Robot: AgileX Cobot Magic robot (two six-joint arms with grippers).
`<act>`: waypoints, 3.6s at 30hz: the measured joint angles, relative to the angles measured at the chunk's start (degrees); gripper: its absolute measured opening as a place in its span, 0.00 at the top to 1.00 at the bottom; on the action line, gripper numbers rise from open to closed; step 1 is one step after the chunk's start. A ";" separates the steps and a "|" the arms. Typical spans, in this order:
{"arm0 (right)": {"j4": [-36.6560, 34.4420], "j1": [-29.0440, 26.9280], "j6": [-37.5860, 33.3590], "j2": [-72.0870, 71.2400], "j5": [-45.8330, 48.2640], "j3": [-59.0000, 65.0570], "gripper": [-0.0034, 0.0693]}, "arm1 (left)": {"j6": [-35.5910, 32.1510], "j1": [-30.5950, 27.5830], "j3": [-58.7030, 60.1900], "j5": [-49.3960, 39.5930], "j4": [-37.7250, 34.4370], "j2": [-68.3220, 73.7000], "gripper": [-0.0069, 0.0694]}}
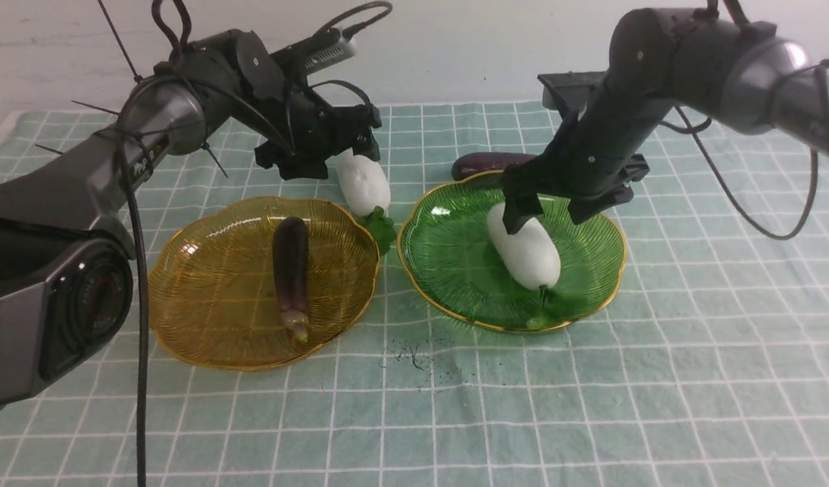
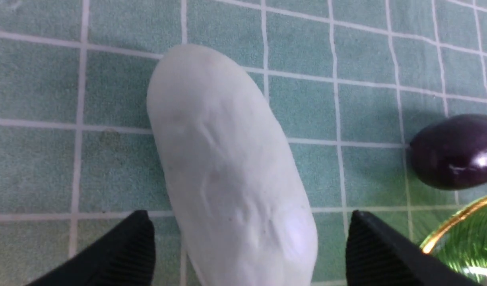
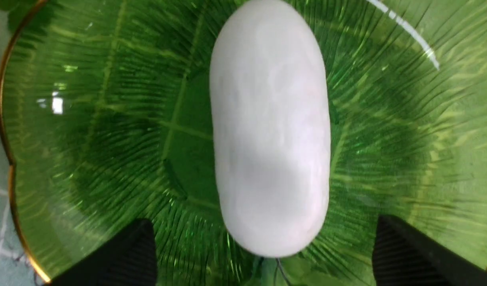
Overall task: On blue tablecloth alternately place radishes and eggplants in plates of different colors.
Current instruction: 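Pick up the white radish and place it on the plate, then pick up the eggplant and place it on the yellow plate with the right gripper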
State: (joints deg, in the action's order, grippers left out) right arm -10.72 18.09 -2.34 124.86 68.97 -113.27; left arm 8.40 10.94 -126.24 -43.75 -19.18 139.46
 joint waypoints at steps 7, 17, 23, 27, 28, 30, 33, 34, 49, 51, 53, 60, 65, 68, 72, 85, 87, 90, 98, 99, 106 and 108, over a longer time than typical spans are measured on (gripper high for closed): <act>-0.26 0.00 -0.45 0.00 1.93 -6.08 0.00 | 0.00 0.20 0.00 3.82 -2.58 3.05 0.14; -0.14 0.00 -1.14 -0.11 2.30 -6.32 0.04 | -0.25 0.61 -0.27 6.85 -4.94 4.49 0.28; 0.92 0.00 -1.39 -2.01 2.43 -6.32 0.10 | -3.63 0.61 -5.12 2.64 -3.65 3.61 0.28; 2.84 0.00 -1.57 -5.10 2.53 -6.32 0.16 | -5.50 0.61 -10.64 -2.81 -3.27 0.17 0.28; 3.58 0.00 -1.57 -6.09 2.53 -6.32 0.18 | -5.97 0.61 -11.62 -4.13 -3.27 -0.60 0.28; 5.63 0.00 -1.57 -8.61 2.67 -6.32 0.22 | -7.00 0.73 -14.23 -8.71 -3.91 -2.97 0.28; 9.15 0.00 -1.57 -13.10 2.93 -6.32 0.29 | -9.79 1.68 -17.07 -17.15 -7.27 -5.97 0.28; 10.31 0.00 -1.51 -14.93 2.98 -6.32 0.31 | -11.30 2.49 -17.55 -20.08 -8.77 -6.57 0.28; 11.30 -8.06 0.43 -21.96 3.84 -6.61 0.87 | -12.22 15.73 -17.80 -27.02 -3.13 0.14 0.28; 9.54 -9.68 0.43 -22.07 3.84 -6.61 0.94 | -7.64 16.16 -17.80 -25.53 0.01 1.68 0.28; 8.02 -10.78 0.43 -22.26 3.84 -6.61 0.96 | -2.70 16.16 -17.80 -24.19 2.36 3.23 0.28; 9.26 -11.38 -2.71 -21.40 3.88 -6.61 0.97 | 4.67 15.85 -17.78 -24.08 4.66 5.04 0.18; 7.03 -12.64 -9.68 -17.89 3.56 -6.61 0.94 | 4.45 15.55 -19.37 -27.14 4.85 5.04 0.11; 1.13 -14.58 -14.23 -14.16 0.72 -6.61 0.84 | 3.29 15.08 -21.93 -27.58 5.61 4.62 0.13; -8.21 -17.18 -20.67 -8.09 -5.13 -6.61 0.65 | 0.87 14.52 -23.53 -27.92 5.66 1.54 0.31; -24.86 -18.07 -25.71 7.57 -24.61 -6.61 0.25 | -5.96 15.50 -8.16 -28.10 5.72 -18.67 0.92; -27.35 -18.07 -25.66 9.10 -25.00 -6.61 0.25 | -6.04 15.62 -4.58 -28.15 6.37 -21.29 0.92; -34.84 -18.07 -25.66 13.27 -26.93 -6.61 0.24 | -5.89 15.62 2.32 -28.21 9.89 -26.08 0.92; -46.49 -18.07 -28.00 18.92 -29.81 -6.61 0.24 | -4.78 15.62 6.66 -28.26 13.95 -28.91 0.92; -48.12 -18.07 -28.16 19.45 -29.96 -6.61 0.24 | -4.78 15.62 6.66 -28.26 13.95 -28.91 0.92; -52.59 -17.96 -28.96 21.80 -30.81 -6.61 0.24 | -4.76 15.62 6.66 -28.26 14.19 -28.91 0.92; -53.68 -17.91 -29.45 22.14 -31.02 -6.61 0.24 | -4.76 15.62 6.66 -28.26 14.19 -28.91 0.92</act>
State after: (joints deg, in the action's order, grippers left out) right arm -64.40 0.19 -31.78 147.01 37.95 -119.88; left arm 3.64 26.56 -119.58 -72.02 -5.00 110.54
